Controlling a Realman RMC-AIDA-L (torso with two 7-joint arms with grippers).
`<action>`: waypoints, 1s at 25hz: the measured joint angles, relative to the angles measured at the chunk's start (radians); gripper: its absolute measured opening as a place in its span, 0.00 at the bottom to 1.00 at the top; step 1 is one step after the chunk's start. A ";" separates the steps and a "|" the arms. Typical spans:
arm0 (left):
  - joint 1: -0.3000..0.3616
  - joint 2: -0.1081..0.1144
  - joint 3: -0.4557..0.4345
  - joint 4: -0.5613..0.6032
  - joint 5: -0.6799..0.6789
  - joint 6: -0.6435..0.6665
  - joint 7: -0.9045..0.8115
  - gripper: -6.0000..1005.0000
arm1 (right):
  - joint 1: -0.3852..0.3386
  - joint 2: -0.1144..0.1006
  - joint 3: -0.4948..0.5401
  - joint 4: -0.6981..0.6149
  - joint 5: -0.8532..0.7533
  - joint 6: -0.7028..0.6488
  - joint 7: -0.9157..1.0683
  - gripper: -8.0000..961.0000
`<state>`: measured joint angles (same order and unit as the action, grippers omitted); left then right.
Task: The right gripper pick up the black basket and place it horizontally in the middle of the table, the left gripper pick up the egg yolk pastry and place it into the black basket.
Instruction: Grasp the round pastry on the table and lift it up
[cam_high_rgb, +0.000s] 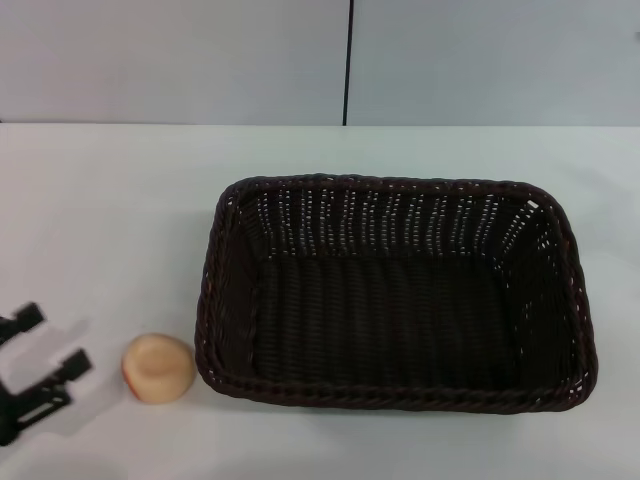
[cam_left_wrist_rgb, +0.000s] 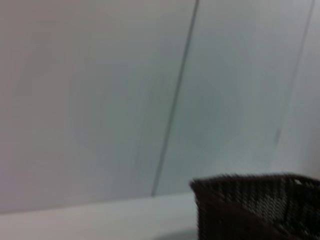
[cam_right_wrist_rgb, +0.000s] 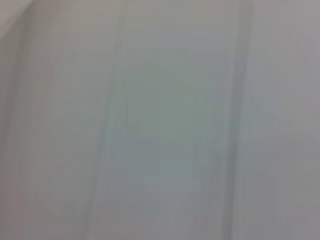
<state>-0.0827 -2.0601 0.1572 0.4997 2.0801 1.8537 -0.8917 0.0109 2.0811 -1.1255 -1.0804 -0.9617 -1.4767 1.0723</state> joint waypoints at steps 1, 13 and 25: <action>-0.017 -0.002 0.061 -0.009 0.000 -0.045 -0.002 0.82 | -0.012 -0.001 0.041 0.109 0.067 -0.076 -0.044 0.56; -0.062 -0.004 0.206 -0.097 0.000 -0.205 0.010 0.82 | -0.004 -0.006 0.232 0.358 0.102 -0.247 -0.064 0.56; -0.061 -0.003 0.254 -0.132 -0.001 -0.268 0.006 0.82 | 0.019 -0.009 0.243 0.400 0.098 -0.219 -0.091 0.56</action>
<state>-0.1441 -2.0630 0.4117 0.3677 2.0794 1.5860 -0.8860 0.0295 2.0721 -0.8827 -0.6807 -0.8633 -1.6958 0.9808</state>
